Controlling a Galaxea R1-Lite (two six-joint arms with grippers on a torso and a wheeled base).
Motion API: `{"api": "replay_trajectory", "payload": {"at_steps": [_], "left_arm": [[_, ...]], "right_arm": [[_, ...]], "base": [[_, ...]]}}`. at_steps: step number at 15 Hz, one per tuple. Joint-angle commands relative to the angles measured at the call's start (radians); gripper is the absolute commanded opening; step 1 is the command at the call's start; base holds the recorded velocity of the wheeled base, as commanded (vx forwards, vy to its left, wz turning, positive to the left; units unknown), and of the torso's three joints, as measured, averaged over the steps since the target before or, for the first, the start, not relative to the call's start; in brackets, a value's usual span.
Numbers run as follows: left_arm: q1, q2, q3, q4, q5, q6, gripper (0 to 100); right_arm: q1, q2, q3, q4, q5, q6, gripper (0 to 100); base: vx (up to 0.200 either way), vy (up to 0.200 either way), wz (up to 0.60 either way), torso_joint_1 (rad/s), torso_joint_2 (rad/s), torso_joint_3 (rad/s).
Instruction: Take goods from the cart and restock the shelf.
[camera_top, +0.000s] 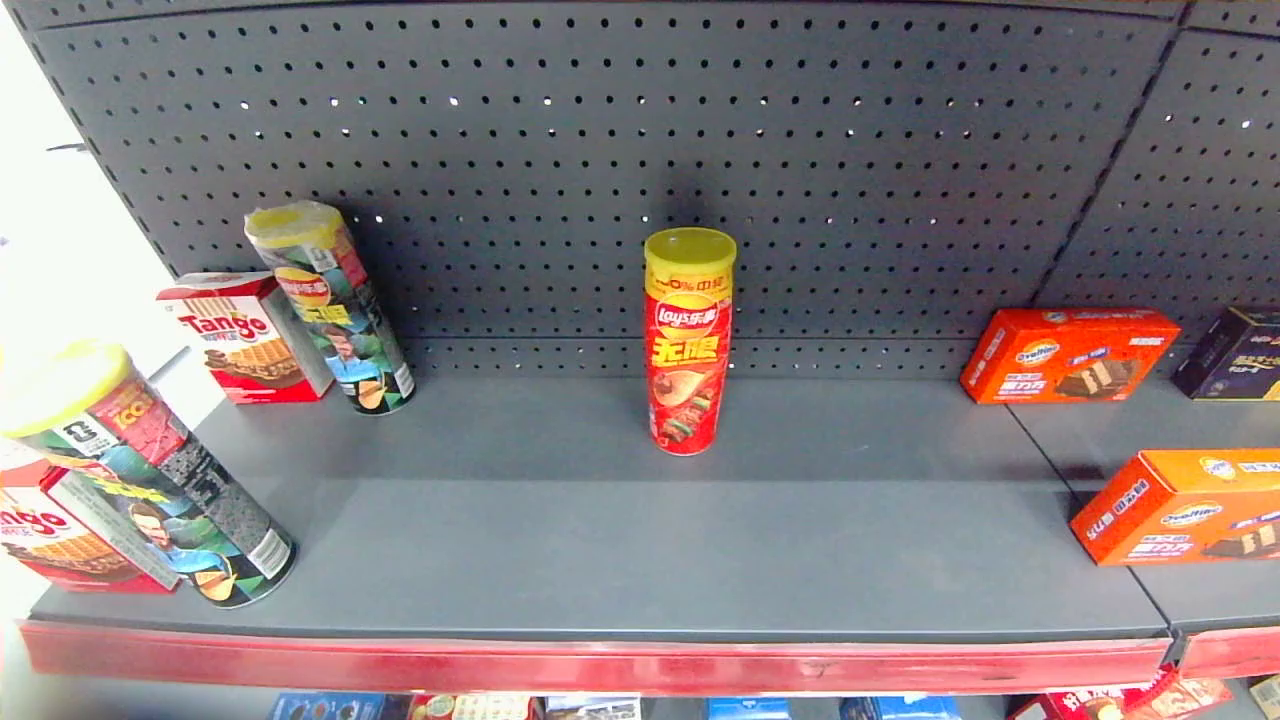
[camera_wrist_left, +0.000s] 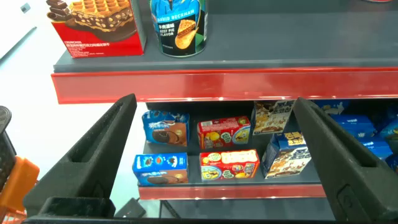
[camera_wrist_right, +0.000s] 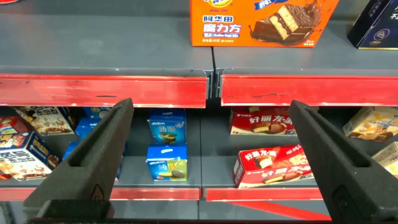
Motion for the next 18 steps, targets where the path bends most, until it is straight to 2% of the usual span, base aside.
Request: {"api": "replay_trajectory", "payload": {"at_steps": [1, 10, 18], "left_arm": [[0.0, 0.001, 0.0, 0.0, 0.0, 0.0, 100], [0.002, 0.0, 0.0, 0.0, 0.005, 0.0, 100], [0.0, 0.001, 0.0, 0.001, 0.005, 0.0, 100]], "right_arm": [[0.001, 0.001, 0.0, 0.0, 0.0, 0.002, 100], [-0.001, 0.001, 0.0, 0.0, -0.001, -0.001, 100], [-0.001, 0.001, 0.0, 0.0, -0.003, 0.0, 100]], "base": [[0.0, 0.0, 0.0, 0.0, 0.0, 0.0], [0.0, 0.0, 0.0, 0.0, 0.0, 0.0], [0.0, 0.0, 0.6, 0.005, 0.0, -0.001]]}}
